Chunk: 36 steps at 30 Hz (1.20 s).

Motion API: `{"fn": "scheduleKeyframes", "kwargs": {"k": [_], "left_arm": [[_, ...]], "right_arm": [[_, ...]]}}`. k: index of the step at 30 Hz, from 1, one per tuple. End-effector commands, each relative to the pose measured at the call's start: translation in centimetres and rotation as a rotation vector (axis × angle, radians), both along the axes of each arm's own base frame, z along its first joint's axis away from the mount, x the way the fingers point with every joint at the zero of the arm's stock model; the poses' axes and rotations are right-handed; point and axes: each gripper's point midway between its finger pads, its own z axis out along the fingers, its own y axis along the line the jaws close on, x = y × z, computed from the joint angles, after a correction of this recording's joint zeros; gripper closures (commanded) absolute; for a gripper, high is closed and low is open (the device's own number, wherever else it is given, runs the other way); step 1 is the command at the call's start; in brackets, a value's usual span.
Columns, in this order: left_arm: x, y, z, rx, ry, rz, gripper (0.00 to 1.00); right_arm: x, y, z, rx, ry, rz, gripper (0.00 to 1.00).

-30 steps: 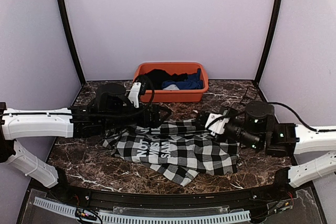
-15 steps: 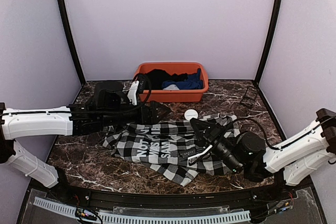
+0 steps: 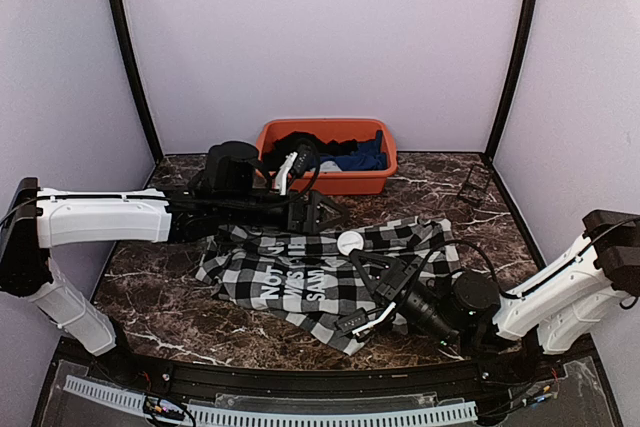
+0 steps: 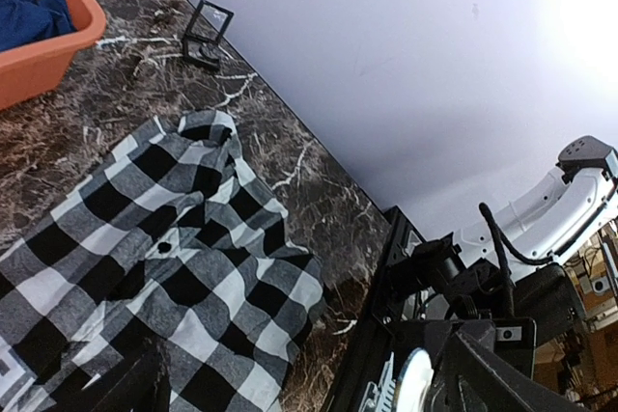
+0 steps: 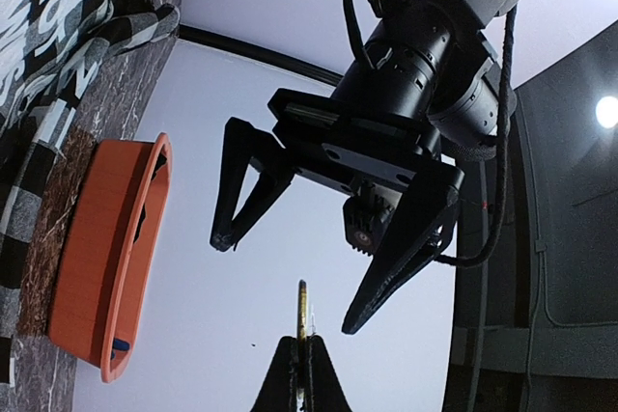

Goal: Pin the brooch onto the clothing
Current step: Pass from the right arm to the left

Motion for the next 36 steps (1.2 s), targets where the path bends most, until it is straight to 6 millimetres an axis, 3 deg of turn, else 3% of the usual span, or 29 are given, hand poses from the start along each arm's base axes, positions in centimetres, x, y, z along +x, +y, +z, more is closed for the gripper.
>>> {"fn": "scheduleKeyframes", "kwargs": {"k": [1, 9, 16, 23, 36], "left_arm": [[-1.6, -1.1, 0.8, -0.066, 0.033, -0.124, 0.06], [-2.8, -1.3, 1.3, -0.119, 0.046, -0.185, 0.18], [-3.2, -1.4, 0.2, -0.096, 0.081, -0.212, 0.25], [-3.1, 0.4, 1.0, -0.171, 0.035, -0.121, 0.21], [-4.5, -0.1, 1.0, -0.25, 0.099, -0.189, 0.25]], "right_arm": [[-0.9, -2.2, 6.1, 0.216, -0.159, -0.027, 1.0], [-0.9, -2.5, 6.5, 0.227, -0.161, -0.031, 1.0], [-0.9, -2.7, 6.8, 0.239, -0.163, -0.039, 1.0], [-0.6, -3.1, 7.8, 0.284, -0.174, -0.063, 1.0], [-0.4, -3.2, 8.1, 0.294, -0.174, -0.075, 1.0]]}}
